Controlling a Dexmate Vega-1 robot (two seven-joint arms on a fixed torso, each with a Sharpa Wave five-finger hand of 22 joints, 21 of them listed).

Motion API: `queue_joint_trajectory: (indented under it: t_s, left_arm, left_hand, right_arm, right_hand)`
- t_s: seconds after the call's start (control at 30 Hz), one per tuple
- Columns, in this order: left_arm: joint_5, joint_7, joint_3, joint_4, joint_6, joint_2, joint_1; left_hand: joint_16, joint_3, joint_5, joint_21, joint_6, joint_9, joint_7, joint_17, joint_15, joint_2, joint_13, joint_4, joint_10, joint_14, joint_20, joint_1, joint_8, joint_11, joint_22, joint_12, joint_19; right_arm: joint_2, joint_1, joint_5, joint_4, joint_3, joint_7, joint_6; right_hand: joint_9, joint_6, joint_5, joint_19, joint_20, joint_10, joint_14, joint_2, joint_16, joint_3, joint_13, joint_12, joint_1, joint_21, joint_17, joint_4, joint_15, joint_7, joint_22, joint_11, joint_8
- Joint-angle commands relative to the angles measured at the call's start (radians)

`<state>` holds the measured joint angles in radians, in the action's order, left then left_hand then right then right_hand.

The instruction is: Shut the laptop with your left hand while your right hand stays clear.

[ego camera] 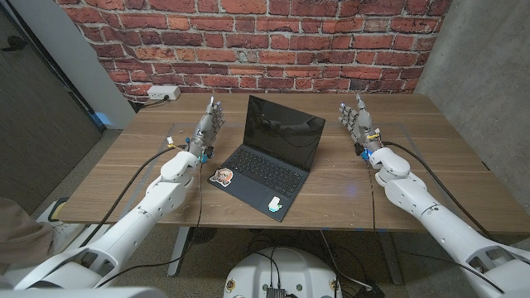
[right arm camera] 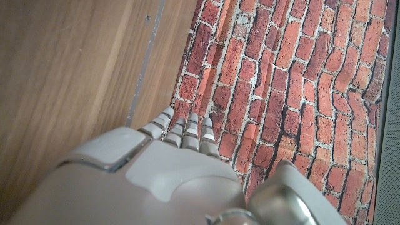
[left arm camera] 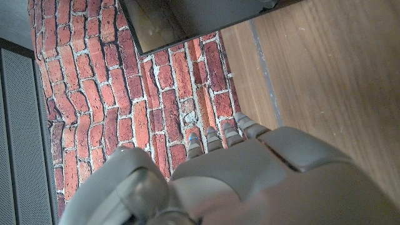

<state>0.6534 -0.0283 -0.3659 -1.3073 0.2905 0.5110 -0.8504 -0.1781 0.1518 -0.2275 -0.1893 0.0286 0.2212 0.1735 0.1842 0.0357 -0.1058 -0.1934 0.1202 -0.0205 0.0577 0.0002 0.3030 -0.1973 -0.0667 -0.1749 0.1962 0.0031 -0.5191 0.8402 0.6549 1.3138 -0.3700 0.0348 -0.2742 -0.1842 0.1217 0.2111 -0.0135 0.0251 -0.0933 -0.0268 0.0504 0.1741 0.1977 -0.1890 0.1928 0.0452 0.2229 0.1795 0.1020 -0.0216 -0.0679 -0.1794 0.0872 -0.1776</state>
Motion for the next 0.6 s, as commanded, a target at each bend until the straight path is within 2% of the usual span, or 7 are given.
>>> queue_joint_trajectory:
  t_s: [0.03, 0.3, 0.33, 0.37, 0.47, 0.6]
  left_arm:
    - [0.01, -0.008, 0.004, 0.003, 0.005, 0.001, -0.003]
    - [0.009, -0.023, 0.008, 0.025, 0.029, 0.0, 0.004]
    - [0.009, -0.023, 0.008, 0.031, 0.029, -0.001, 0.004]
    - [0.016, -0.023, 0.01, 0.036, 0.024, -0.004, 0.004]
    - [0.031, -0.036, 0.016, 0.038, 0.037, -0.009, -0.006]
    - [0.018, -0.044, 0.014, 0.033, 0.04, 0.005, 0.0]
  left_hand:
    - [-0.006, 0.007, -0.005, -0.005, 0.0, 0.001, 0.007, 0.002, 0.054, -0.004, -0.002, 0.0, -0.001, 0.014, -0.002, 0.007, -0.005, -0.008, -0.004, 0.006, -0.001]
    - [-0.006, 0.007, -0.005, -0.006, -0.003, -0.001, 0.008, 0.002, 0.053, -0.005, -0.002, 0.0, 0.0, 0.015, -0.002, 0.008, -0.006, -0.007, -0.004, 0.007, -0.002]
    - [-0.006, 0.007, -0.005, -0.006, -0.003, -0.001, 0.008, 0.002, 0.054, -0.005, -0.002, 0.0, 0.0, 0.015, -0.002, 0.008, -0.006, -0.008, -0.004, 0.007, -0.002]
    - [-0.006, 0.007, -0.005, -0.006, -0.003, -0.002, 0.008, 0.002, 0.054, -0.006, -0.002, 0.0, 0.0, 0.014, -0.002, 0.008, -0.006, -0.007, -0.004, 0.007, -0.002]
    - [-0.008, 0.007, -0.004, -0.006, -0.011, -0.003, 0.008, 0.002, 0.054, -0.006, -0.002, 0.0, 0.003, 0.012, -0.001, 0.008, -0.008, -0.007, -0.004, 0.009, -0.002]
    - [-0.008, 0.007, -0.004, -0.006, -0.015, -0.005, 0.008, 0.001, 0.055, -0.007, -0.002, 0.0, 0.007, 0.01, -0.002, 0.009, -0.01, -0.006, -0.004, 0.01, -0.001]
  right_arm:
    - [-0.005, 0.0, 0.004, 0.02, -0.003, 0.0, 0.022]
    - [-0.009, 0.006, -0.005, 0.04, -0.006, -0.007, 0.022]
    - [-0.007, 0.008, -0.009, 0.045, -0.006, -0.017, 0.019]
    - [-0.004, 0.011, -0.01, 0.048, -0.006, -0.023, 0.017]
    - [0.002, 0.014, -0.035, 0.06, -0.015, -0.04, -0.002]
    - [-0.016, 0.021, -0.067, 0.087, -0.025, -0.054, 0.007]
  right_hand:
    - [-0.004, 0.006, 0.006, -0.003, 0.007, -0.007, -0.008, 0.006, 0.008, 0.008, -0.002, 0.005, 0.0, 0.005, 0.004, 0.001, 0.004, 0.001, -0.001, -0.005, -0.008]
    - [-0.004, 0.002, 0.006, -0.004, 0.008, -0.008, -0.007, 0.005, 0.009, 0.008, -0.002, 0.007, 0.0, 0.004, 0.004, 0.001, 0.004, 0.004, -0.001, -0.005, -0.007]
    - [-0.004, 0.002, 0.006, -0.006, 0.01, -0.01, -0.007, 0.004, 0.009, 0.007, -0.002, 0.008, 0.001, 0.003, 0.004, 0.0, 0.018, 0.007, -0.001, -0.01, -0.008]
    - [-0.004, 0.002, 0.006, -0.012, 0.001, -0.015, -0.007, 0.003, 0.009, 0.007, -0.002, 0.012, 0.004, 0.003, 0.003, -0.002, 0.026, 0.011, -0.001, -0.028, -0.01]
    - [-0.004, 0.013, 0.006, -0.019, -0.01, -0.02, -0.004, 0.001, 0.01, 0.006, -0.001, 0.015, 0.007, 0.001, 0.002, -0.005, 0.043, 0.027, -0.001, -0.043, -0.016]
    - [-0.004, 0.013, 0.006, -0.019, -0.009, -0.02, -0.005, 0.001, 0.009, 0.006, -0.001, 0.016, 0.009, 0.0, 0.001, -0.006, 0.049, 0.03, -0.001, -0.048, -0.016]
